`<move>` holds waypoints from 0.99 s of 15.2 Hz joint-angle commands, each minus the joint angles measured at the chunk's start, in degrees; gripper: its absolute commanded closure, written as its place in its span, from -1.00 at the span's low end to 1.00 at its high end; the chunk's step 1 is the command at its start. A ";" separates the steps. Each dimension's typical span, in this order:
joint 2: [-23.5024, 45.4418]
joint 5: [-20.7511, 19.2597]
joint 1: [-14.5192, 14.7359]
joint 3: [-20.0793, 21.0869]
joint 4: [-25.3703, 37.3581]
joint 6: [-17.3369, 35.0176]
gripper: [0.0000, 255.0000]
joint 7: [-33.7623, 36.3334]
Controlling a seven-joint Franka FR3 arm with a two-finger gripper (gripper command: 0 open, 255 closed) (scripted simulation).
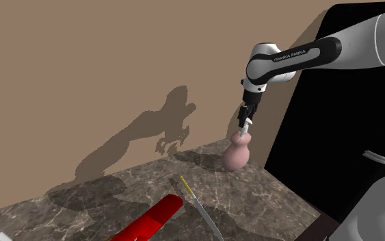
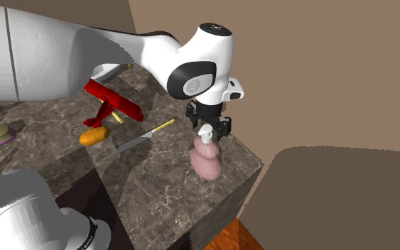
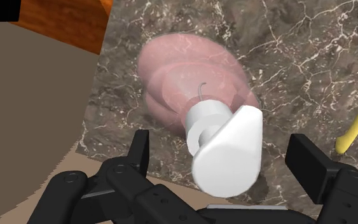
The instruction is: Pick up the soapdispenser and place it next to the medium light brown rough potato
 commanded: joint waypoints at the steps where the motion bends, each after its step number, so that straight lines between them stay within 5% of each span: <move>1: 0.00 0.00 0.00 0.00 0.00 0.00 -1.00 0.00; 2: 0.00 0.00 0.00 0.00 0.00 0.00 1.00 0.00; 15: -0.84 -0.10 0.02 0.08 2.24 -3.07 1.00 0.10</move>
